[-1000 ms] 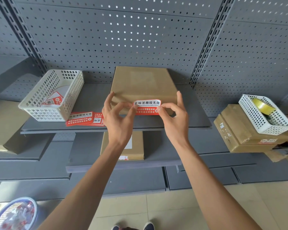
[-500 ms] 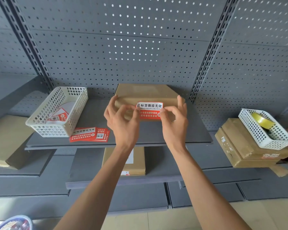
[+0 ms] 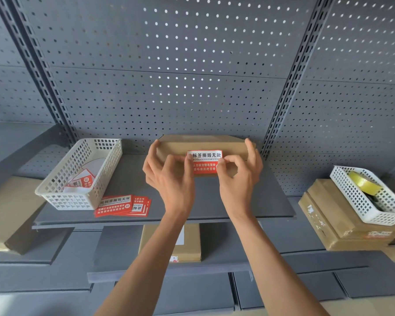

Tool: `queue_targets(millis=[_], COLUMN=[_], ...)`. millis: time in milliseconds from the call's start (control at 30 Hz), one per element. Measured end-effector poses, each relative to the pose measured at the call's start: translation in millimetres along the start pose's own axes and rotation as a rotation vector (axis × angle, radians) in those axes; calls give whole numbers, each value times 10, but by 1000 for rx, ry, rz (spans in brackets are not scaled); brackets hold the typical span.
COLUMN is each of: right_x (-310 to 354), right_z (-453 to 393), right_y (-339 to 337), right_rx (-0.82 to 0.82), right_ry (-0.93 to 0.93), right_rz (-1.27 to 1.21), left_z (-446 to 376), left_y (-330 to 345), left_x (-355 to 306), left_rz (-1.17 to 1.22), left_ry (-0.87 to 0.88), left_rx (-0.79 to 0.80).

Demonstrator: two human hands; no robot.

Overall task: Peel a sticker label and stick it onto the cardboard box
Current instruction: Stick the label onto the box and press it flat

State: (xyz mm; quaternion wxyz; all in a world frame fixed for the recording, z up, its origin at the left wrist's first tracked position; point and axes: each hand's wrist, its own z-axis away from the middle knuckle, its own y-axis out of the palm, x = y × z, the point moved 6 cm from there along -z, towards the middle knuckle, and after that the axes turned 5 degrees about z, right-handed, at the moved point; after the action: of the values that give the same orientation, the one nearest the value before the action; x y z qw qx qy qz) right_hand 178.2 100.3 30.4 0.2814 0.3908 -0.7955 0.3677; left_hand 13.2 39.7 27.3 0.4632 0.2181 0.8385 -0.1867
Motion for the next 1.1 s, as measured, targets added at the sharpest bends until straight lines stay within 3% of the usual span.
queue_targets(millis=[1100], right_x=[-31], right_z=[-70], right_y=[99], right_rx=[-77], right_ry=[-51], right_rz=[94], left_z=[-93], left_y=[91], left_x=[69], left_rz=[-84], left_ry=[68], left_rx=[-68])
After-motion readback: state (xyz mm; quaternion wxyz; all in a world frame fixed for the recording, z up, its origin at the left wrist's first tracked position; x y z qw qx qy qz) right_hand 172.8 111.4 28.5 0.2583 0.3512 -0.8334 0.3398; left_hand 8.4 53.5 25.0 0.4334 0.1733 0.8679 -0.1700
